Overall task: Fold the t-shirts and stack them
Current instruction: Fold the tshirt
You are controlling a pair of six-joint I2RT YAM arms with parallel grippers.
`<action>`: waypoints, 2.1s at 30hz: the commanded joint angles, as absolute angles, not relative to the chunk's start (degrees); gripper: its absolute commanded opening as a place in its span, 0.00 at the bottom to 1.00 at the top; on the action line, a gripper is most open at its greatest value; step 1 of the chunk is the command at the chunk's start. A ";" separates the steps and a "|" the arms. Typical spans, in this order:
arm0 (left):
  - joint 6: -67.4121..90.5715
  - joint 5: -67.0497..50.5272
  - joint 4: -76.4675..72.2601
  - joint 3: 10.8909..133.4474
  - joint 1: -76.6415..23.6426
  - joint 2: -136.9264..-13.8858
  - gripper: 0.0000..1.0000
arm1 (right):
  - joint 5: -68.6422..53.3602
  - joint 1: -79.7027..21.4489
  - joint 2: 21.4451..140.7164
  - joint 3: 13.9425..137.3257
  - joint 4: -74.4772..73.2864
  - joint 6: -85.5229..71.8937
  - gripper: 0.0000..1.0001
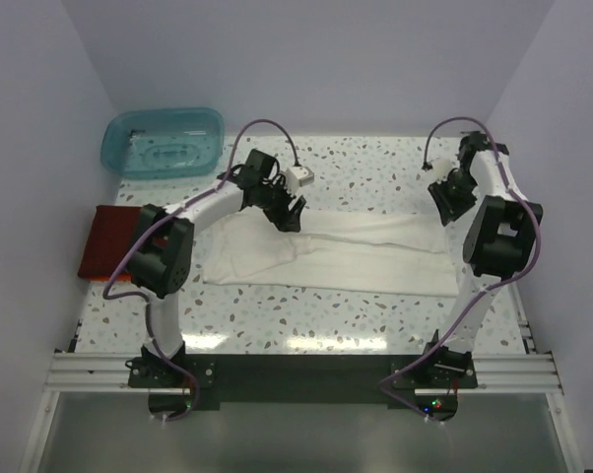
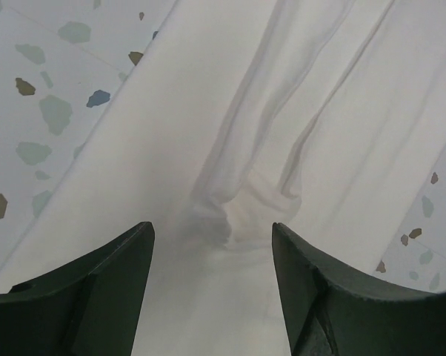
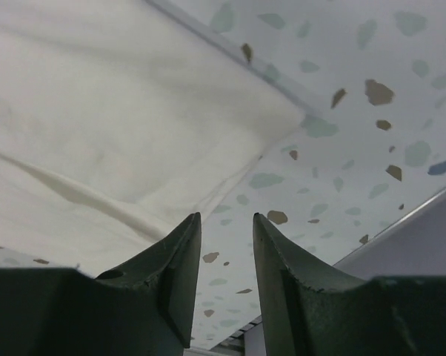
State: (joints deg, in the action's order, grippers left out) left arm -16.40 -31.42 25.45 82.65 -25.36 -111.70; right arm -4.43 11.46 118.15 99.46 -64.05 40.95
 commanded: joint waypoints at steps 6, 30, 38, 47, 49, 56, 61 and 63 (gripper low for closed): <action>-19.24 -26.01 21.09 86.39 -29.44 -114.87 0.71 | -11.86 15.12 119.36 102.32 -71.36 29.00 0.42; -23.12 -24.52 24.08 86.49 -30.67 -116.28 0.70 | -5.01 15.21 120.67 91.76 -66.18 22.76 0.38; -23.55 -24.26 24.34 85.08 -30.67 -116.19 0.71 | -4.92 15.21 122.08 93.68 -66.27 22.24 0.33; -23.82 -24.70 24.43 83.50 -30.67 -117.07 0.70 | -5.36 15.21 121.20 95.71 -66.27 22.76 0.00; -24.08 -25.31 24.52 82.89 -30.67 -117.16 0.67 | -5.80 15.21 120.68 96.41 -66.01 23.03 0.00; -24.61 -27.24 24.00 81.65 -30.67 -115.23 0.39 | -2.91 15.21 118.92 100.46 -65.65 25.57 0.00; -24.70 -29.09 24.43 81.12 -30.67 -113.12 0.16 | -0.18 15.38 118.57 99.24 -63.90 26.54 0.00; -24.87 -30.32 25.22 81.21 -30.67 -112.94 0.15 | 1.48 15.47 118.39 97.92 -62.50 27.07 0.00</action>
